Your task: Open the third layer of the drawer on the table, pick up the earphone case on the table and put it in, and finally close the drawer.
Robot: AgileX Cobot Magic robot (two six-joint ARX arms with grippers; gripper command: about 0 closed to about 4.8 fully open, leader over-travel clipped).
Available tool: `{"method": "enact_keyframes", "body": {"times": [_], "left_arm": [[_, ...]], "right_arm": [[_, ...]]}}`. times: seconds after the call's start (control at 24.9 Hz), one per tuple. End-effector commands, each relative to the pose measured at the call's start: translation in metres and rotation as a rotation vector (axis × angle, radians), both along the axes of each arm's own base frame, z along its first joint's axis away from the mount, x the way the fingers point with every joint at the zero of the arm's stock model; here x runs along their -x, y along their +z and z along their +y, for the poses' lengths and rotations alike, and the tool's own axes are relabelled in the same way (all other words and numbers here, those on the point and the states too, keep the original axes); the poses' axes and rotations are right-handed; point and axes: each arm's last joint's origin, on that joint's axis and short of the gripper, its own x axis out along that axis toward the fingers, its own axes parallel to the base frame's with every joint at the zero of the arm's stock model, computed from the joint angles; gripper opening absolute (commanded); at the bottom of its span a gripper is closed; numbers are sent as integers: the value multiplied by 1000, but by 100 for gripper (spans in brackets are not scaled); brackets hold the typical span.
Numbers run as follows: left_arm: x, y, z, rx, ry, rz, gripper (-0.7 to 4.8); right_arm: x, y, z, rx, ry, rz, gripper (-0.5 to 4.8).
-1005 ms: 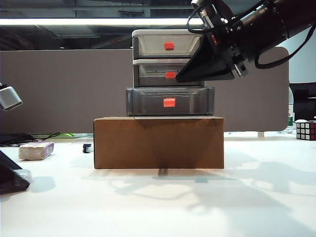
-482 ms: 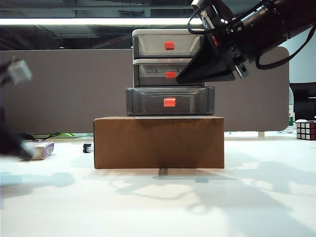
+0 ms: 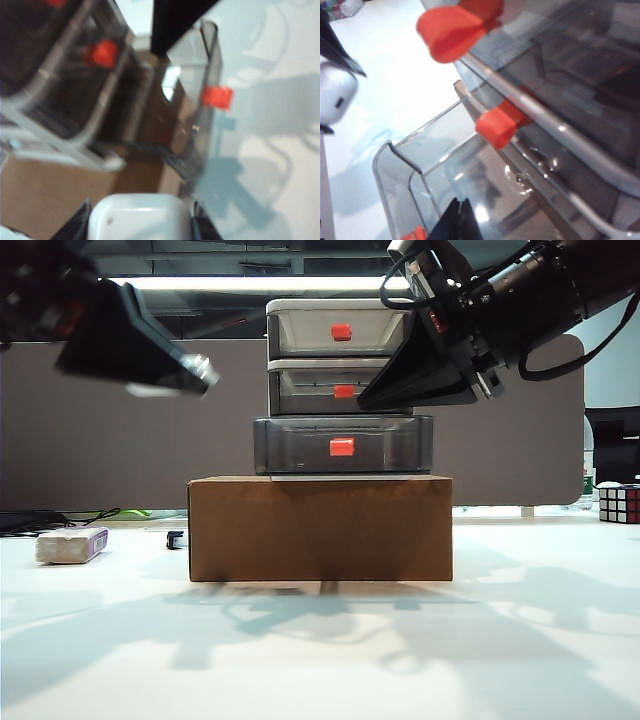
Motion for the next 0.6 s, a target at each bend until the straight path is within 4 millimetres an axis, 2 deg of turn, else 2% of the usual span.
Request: {"method": "enact_keyframes", "body": {"times": [0.04, 0.32, 0.6], "left_arm": [[-3, 15, -16, 20, -8, -59, 187], [-17, 25, -47, 77, -60, -58, 187], [-37, 18, -82, 61, -127, -16, 187]], "right_arm": [[0, 4, 0, -7, 5, -24, -5], [3, 12, -3, -16, -3, -50, -5], [7, 20, -9, -25, -16, -71, -5]]}}
